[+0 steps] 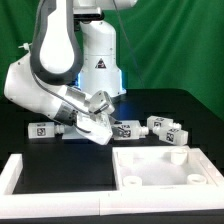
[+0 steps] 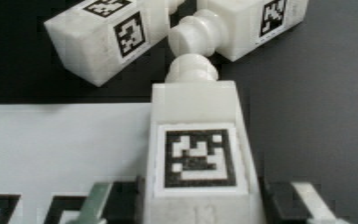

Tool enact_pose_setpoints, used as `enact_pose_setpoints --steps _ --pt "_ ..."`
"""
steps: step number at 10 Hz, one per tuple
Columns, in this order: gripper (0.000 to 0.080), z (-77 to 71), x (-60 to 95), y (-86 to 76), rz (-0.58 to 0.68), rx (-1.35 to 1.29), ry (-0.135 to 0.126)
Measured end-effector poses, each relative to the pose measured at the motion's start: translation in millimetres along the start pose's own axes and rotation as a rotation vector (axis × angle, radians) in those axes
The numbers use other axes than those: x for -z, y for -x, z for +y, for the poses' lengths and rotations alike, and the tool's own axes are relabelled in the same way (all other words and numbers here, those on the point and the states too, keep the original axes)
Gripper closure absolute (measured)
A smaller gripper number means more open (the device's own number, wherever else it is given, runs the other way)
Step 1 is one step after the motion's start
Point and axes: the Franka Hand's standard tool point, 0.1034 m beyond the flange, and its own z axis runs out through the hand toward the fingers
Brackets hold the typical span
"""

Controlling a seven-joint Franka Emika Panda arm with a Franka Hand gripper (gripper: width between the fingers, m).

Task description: Assemble one leg

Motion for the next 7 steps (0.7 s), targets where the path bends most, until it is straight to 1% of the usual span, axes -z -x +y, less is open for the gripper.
enact_pose_setpoints --steps 3,4,5,6,7 --pt "0.0514 -0.4 0.5 0.4 0.001 0.001 -0.001" --pt "0.0514 -5.0 8.7 9.8 0.003 0.018 0.002" --pt "0.0514 -14.0 26.6 30.0 0.028 0.077 -0.004" --pt "0.0514 -19.3 44.5 51.1 0.023 0.123 -0.017" --pt "0.0514 -25.2 54.0 63.7 0.044 0.139 -0.027"
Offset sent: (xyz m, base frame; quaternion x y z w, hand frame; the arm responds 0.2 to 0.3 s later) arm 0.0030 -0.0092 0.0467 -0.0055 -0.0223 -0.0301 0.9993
